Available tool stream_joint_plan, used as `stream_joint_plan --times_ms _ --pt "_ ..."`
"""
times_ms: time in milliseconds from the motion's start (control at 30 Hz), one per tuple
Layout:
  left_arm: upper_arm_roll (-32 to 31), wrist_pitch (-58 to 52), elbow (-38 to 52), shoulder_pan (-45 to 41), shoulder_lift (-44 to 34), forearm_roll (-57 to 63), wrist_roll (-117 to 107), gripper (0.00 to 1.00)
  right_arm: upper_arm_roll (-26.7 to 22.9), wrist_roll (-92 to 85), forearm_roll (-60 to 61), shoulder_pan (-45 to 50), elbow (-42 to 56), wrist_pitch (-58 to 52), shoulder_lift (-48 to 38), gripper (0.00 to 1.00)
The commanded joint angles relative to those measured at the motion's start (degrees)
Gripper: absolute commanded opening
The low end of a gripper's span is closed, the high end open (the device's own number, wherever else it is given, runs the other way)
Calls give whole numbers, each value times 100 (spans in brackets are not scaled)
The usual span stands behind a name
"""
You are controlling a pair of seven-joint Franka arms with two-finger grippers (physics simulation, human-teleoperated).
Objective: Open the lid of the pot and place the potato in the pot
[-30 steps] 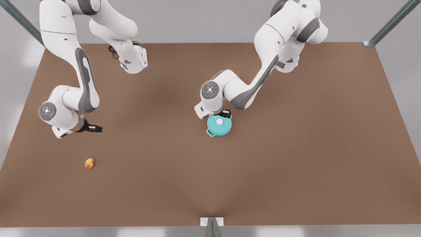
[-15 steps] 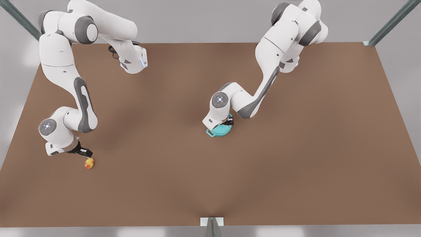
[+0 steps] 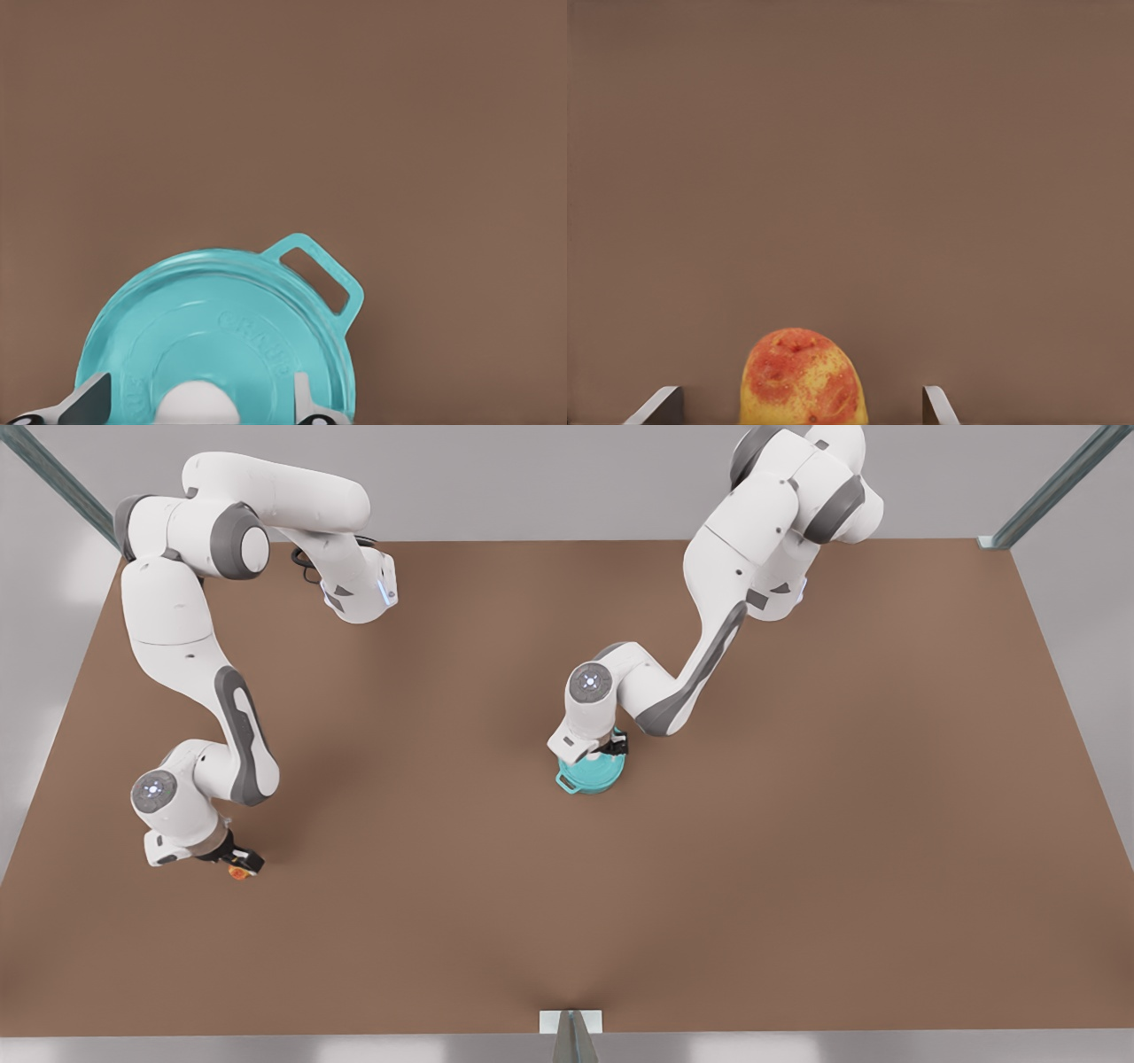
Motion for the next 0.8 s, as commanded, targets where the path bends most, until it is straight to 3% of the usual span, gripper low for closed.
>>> stream_joint_plan --times_ms 0,100,133,167,300,400,467,633,767 --pt "-1 143 -46 -27 -16 94 -525 100 17 151 16 0 8 37 3 100" --pt "-1 143 -160 -27 -86 94 -525 100 25 142 -2 -9 8 46 55 100" --pt "-1 143 -160 -27 -86 94 -525 91 25 142 -2 -9 8 46 73 100" --pt "-1 134 -160 -27 -86 94 -525 66 25 142 7 -9 8 46 73 100" --pt "-1 116 -160 -27 -104 94 -525 46 25 142 16 -9 -27 46 73 95" --pt "8 63 -143 -27 -148 94 -481 44 25 160 25 -9 -27 46 82 89" --pt "26 19 -81 43 -165 94 -428 44 25 186 25 -9 -27 46 82 80" --pt "78 -323 253 1677 -201 67 1767 43 25 186 16 -9 -27 46 82 71" --pt "70 775 446 2513 643 32 2710 43 25 186 25 -9 -27 46 82 65"
